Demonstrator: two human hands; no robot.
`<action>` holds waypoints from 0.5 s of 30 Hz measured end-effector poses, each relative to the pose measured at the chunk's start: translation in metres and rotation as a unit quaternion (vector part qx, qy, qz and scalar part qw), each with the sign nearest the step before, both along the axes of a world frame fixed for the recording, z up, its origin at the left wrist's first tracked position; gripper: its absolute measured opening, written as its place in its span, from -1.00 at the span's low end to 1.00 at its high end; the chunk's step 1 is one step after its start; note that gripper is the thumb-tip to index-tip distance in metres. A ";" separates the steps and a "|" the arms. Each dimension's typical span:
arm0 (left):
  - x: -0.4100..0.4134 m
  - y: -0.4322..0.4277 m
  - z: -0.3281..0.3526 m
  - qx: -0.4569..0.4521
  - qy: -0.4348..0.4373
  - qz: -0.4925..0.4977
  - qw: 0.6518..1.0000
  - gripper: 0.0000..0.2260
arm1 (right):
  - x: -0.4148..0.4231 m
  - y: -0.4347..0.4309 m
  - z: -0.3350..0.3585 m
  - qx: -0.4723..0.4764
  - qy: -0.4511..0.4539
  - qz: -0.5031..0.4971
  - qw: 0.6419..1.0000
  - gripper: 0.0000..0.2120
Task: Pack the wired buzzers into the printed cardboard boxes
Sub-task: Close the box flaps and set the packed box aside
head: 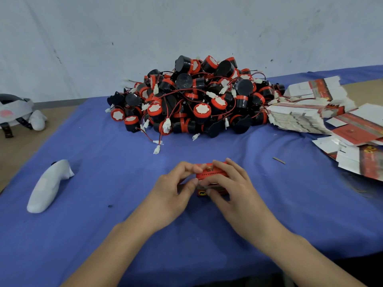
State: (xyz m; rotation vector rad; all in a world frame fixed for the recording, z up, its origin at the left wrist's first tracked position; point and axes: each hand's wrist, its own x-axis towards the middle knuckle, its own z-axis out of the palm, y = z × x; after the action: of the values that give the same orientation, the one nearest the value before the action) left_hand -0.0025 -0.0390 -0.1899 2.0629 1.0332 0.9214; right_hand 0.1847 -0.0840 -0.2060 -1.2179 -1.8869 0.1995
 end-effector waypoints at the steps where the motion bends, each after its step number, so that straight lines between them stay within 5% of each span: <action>1: 0.000 0.000 -0.001 -0.017 -0.008 0.011 1.000 -0.73 | 0.000 0.001 -0.001 0.000 0.008 0.005 1.000 -0.77; 8: 0.003 -0.004 0.001 0.009 -0.055 -0.011 0.998 -0.80 | 0.003 0.002 -0.006 -0.021 0.010 0.012 1.000 -0.76; 15: -0.004 0.000 -0.003 0.107 0.023 -0.015 0.994 -0.83 | 0.030 0.011 0.009 -0.143 0.104 0.056 0.983 -0.69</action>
State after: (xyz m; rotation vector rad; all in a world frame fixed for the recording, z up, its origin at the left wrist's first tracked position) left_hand -0.0061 -0.0386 -0.1932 2.2783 0.9585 1.0116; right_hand 0.2148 -0.0728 -0.1969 -1.2245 -1.7857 0.6525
